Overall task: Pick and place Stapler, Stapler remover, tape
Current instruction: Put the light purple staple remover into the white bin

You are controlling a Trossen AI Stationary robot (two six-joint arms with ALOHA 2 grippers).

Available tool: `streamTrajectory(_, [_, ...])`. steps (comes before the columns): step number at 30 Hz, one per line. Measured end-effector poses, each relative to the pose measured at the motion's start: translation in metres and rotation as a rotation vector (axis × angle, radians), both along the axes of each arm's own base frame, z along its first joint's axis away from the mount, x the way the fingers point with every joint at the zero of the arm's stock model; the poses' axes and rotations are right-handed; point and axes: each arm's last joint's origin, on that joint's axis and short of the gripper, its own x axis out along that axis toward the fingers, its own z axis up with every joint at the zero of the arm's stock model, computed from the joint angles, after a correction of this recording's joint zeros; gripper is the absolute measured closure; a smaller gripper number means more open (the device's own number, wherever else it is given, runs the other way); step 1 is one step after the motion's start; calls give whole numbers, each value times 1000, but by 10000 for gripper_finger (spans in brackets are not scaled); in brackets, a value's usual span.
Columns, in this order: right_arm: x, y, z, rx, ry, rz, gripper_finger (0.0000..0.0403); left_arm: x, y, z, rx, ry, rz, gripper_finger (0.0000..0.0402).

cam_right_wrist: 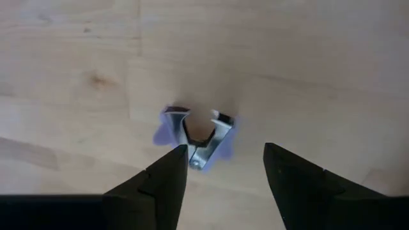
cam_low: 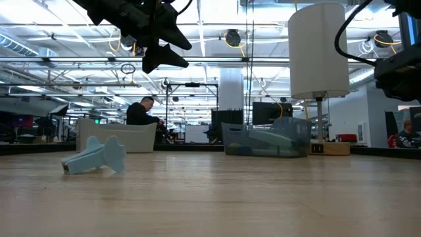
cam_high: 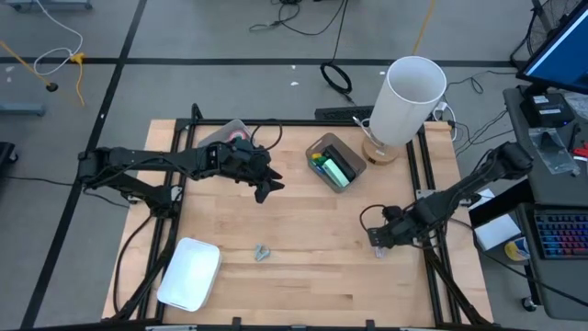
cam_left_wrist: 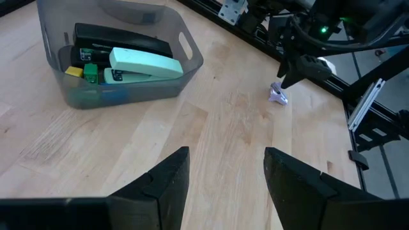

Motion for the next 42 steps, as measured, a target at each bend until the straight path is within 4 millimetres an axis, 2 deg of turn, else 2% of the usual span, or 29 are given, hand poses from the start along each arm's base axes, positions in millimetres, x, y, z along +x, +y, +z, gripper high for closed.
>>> streamTrajectory(17, [6,3,-18,-55,96,-2,282,0,0,0,14,-1,-8,202])
streamTrajectory(26, [6,3,-19,-57,107,-17,364,0,0,0,13,-1,-8,202])
streamTrajectory(36, [6,3,-14,-50,67,-3,366,0,0,0,12,-3,-8,202])
streamTrajectory(39, [8,2,-8,-59,-26,-18,366,0,-1,1,3,-7,-26,202])
streamTrajectory(42, [14,1,2,-91,-191,-59,366,1,-2,3,-11,-34,-60,202])
